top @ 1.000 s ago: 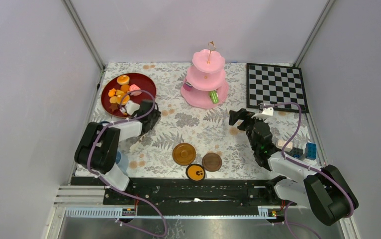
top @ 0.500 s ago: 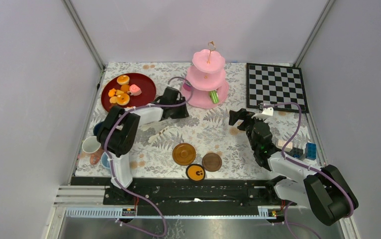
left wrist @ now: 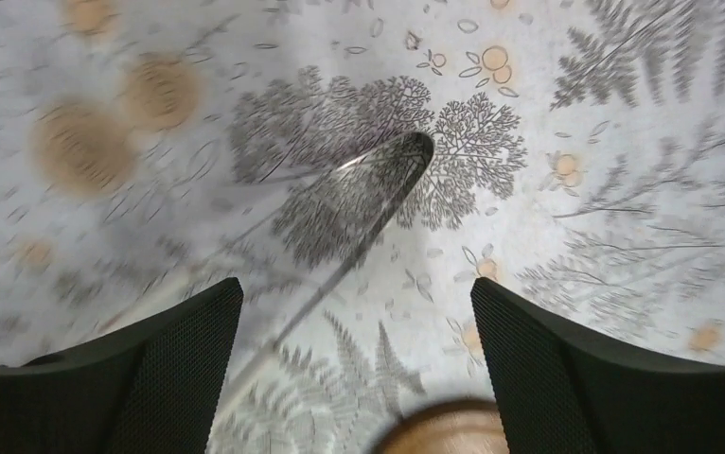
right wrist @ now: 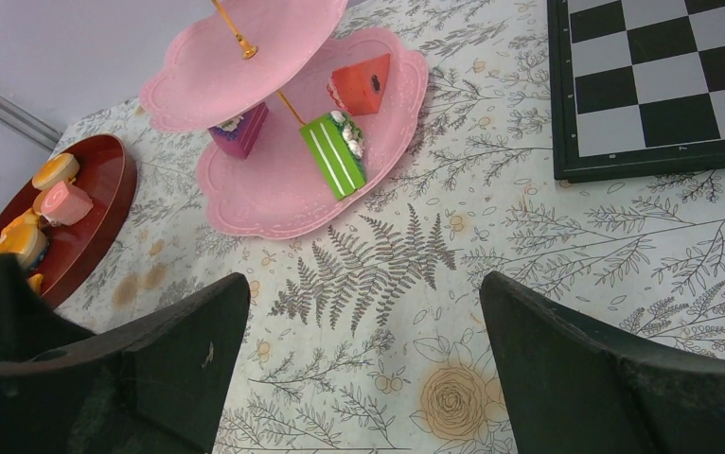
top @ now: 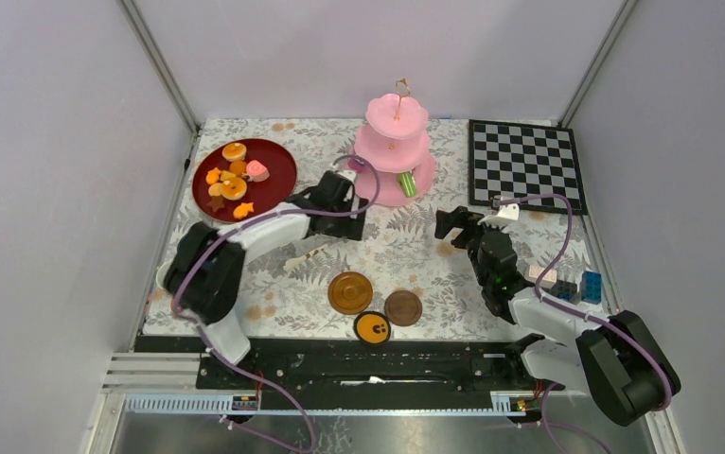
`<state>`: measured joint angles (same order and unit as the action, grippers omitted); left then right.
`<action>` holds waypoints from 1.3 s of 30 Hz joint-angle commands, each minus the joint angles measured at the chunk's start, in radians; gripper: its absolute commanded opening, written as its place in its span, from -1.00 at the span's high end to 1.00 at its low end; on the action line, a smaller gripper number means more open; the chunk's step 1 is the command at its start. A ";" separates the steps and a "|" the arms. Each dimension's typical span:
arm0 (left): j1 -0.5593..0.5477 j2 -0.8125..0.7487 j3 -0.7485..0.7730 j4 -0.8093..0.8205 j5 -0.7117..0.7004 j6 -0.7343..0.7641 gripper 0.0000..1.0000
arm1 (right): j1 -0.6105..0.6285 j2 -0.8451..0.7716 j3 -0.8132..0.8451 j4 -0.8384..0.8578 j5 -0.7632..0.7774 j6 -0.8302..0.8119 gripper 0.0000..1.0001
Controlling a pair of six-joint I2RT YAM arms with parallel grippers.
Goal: Serve the afternoon tea
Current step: Adjust the clamp at the center of the board.
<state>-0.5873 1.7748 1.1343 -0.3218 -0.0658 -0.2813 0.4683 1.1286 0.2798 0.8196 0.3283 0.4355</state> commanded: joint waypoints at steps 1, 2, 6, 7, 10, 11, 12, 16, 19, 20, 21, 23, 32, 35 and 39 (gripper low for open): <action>0.006 -0.240 -0.059 -0.013 -0.094 -0.212 -0.93 | -0.008 0.005 0.042 0.019 0.004 0.002 -0.97; 0.006 -0.282 -0.094 -0.010 -0.103 -0.334 -0.93 | -0.008 0.004 0.042 0.019 0.005 0.002 -0.97; 0.000 -0.483 -0.324 -0.022 -0.141 -0.988 -0.63 | -0.008 0.001 0.041 0.019 0.007 0.005 -0.97; -0.003 -0.519 -0.374 -0.006 -0.141 -1.116 -0.58 | -0.008 0.002 0.041 0.019 0.006 0.006 -0.97; -0.007 -0.554 -0.402 0.021 -0.179 -1.287 -0.56 | -0.008 0.004 0.041 0.019 0.001 0.008 -0.97; -0.008 -0.549 -0.385 0.015 -0.207 -1.304 -0.58 | -0.008 0.005 0.041 0.019 0.001 0.008 -0.97; -0.009 -0.540 -0.368 0.010 -0.239 -1.322 -0.63 | -0.008 0.004 0.041 0.019 0.001 0.008 -0.97; -0.008 -0.451 -0.312 -0.024 -0.240 -1.467 -0.98 | -0.008 0.003 0.041 0.019 0.005 0.009 -0.97; -0.006 -0.340 -0.266 -0.041 -0.149 -1.598 -0.98 | -0.008 0.003 0.041 0.019 0.006 0.009 -0.97; -0.006 -0.302 -0.244 -0.044 -0.122 -1.640 -0.98 | -0.008 0.003 0.040 0.019 0.006 0.010 -0.97; -0.008 -0.265 -0.219 -0.045 -0.106 -1.658 -0.98 | -0.008 0.003 0.041 0.019 0.006 0.011 -0.97; -0.009 -0.188 -0.145 -0.077 -0.091 -1.692 -0.97 | -0.008 0.005 0.041 0.019 0.006 0.010 -0.97; 0.017 -0.052 -0.076 -0.137 -0.135 -1.807 -0.60 | -0.008 0.004 0.038 0.019 0.012 0.014 -0.97; 0.023 -0.037 -0.077 -0.144 -0.141 -1.823 -0.53 | -0.008 0.003 0.039 0.019 0.013 0.015 -0.97; 0.027 -0.010 -0.079 -0.155 -0.149 -1.822 -0.14 | -0.008 0.002 0.038 0.019 0.017 0.018 -0.97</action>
<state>-0.5678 1.7428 1.0172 -0.4534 -0.1921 -2.0605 0.4683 1.1309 0.2813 0.8192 0.3286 0.4473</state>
